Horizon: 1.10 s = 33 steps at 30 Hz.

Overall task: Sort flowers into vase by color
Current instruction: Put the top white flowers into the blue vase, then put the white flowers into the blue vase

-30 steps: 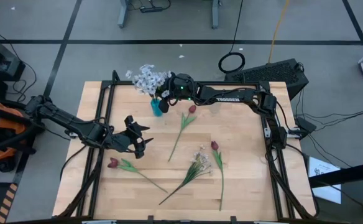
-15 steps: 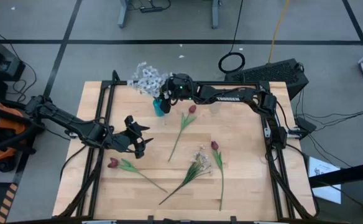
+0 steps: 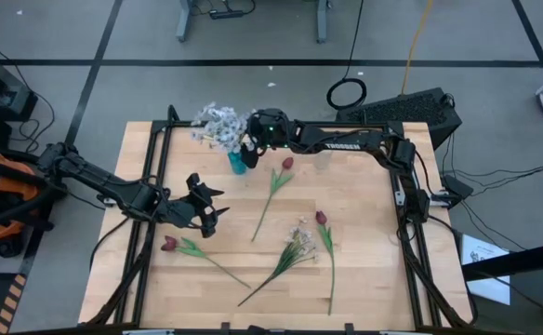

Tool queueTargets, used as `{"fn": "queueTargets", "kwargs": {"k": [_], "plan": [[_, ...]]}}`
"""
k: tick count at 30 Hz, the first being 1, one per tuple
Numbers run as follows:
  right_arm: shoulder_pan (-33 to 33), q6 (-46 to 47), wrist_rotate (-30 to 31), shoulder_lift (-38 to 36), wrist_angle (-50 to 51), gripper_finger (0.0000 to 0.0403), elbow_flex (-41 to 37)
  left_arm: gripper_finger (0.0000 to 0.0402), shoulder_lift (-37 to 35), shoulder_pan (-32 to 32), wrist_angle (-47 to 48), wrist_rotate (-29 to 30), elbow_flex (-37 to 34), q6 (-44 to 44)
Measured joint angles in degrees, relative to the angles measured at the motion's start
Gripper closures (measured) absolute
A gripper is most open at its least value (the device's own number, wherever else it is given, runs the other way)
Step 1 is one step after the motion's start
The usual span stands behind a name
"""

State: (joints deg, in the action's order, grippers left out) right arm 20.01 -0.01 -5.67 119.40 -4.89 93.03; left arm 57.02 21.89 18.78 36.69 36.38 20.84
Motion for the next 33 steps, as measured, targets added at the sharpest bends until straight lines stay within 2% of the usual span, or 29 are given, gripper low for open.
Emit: {"fn": "queueTargets", "kwargs": {"k": [7,21,26,33], "plan": [[0.29,-0.51,-0.28,-1.26,6.57,0.0057,-0.02,0.0155,0.01,0.0,0.29,0.0,0.0,-0.09],[1.8,-2.06,-0.4,-4.02,13.82,0.0053,-0.02,0.0155,0.0,0.0,0.21,0.0,0.0,-0.09],[2.11,-3.57,-0.36,-6.61,21.43,0.0053,-0.02,0.0155,0.0,0.0,0.19,0.0,0.0,-0.07],[2.71,-3.85,0.24,-11.14,39.97,0.0053,-0.02,0.0155,0.0,0.0,0.19,0.0,0.0,-0.24]]}}
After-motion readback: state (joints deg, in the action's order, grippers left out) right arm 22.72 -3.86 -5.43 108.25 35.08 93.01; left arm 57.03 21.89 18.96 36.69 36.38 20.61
